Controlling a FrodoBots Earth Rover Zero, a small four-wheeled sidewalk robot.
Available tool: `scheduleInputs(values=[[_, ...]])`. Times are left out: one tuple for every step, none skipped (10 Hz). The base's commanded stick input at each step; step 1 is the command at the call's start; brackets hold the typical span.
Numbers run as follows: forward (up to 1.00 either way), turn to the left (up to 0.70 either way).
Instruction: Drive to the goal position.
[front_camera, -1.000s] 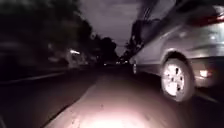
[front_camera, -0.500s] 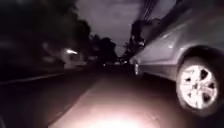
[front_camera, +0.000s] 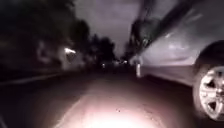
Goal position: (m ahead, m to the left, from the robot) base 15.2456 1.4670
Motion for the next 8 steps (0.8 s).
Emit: scheduleInputs(values=[[1.0,0.0],[1.0,0.0],[1.0,0.0],[1.0,0.0],[1.0,0.0],[1.0,0.0],[1.0,0.0],[1.0,0.0]])
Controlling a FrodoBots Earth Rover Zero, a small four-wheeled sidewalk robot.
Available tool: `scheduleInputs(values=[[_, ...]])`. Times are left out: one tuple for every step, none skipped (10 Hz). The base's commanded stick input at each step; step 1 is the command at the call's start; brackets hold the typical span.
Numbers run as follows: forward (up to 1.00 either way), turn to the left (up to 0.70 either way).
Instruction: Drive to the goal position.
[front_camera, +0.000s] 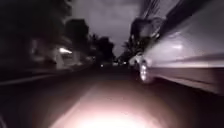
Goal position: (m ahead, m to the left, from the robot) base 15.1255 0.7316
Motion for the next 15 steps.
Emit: scheduleInputs(values=[[1.0,0.0],[1.0,0.0],[1.0,0.0],[1.0,0.0],[1.0,0.0],[1.0,0.0],[1.0,0.0],[1.0,0.0],[1.0,0.0],[1.0,0.0],[1.0,0.0],[1.0,0.0],[1.0,0.0],[1.0,0.0],[1.0,0.0]])
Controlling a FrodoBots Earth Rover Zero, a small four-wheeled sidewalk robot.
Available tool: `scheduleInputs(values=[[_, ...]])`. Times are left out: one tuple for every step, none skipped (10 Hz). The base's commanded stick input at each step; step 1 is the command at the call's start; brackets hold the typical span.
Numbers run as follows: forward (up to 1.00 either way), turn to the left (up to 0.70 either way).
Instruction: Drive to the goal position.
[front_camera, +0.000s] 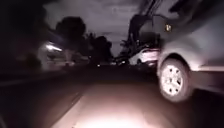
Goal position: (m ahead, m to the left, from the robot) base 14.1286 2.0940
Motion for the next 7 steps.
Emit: scheduleInputs(values=[[1.0,0.0],[1.0,0.0],[1.0,0.0],[1.0,0.0],[1.0,0.0],[1.0,0.0],[1.0,0.0]])
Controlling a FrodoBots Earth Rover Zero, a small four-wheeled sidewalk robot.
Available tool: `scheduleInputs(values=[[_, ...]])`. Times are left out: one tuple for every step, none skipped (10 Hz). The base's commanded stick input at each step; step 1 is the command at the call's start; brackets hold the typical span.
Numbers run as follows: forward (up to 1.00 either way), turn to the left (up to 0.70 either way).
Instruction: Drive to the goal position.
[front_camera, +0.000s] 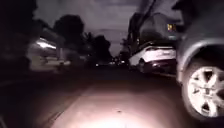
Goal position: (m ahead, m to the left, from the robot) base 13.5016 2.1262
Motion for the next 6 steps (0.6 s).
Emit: scheduleInputs(values=[[1.0,0.0],[1.0,0.0],[1.0,0.0],[1.0,0.13],[1.0,0.25],[1.0,0.0]])
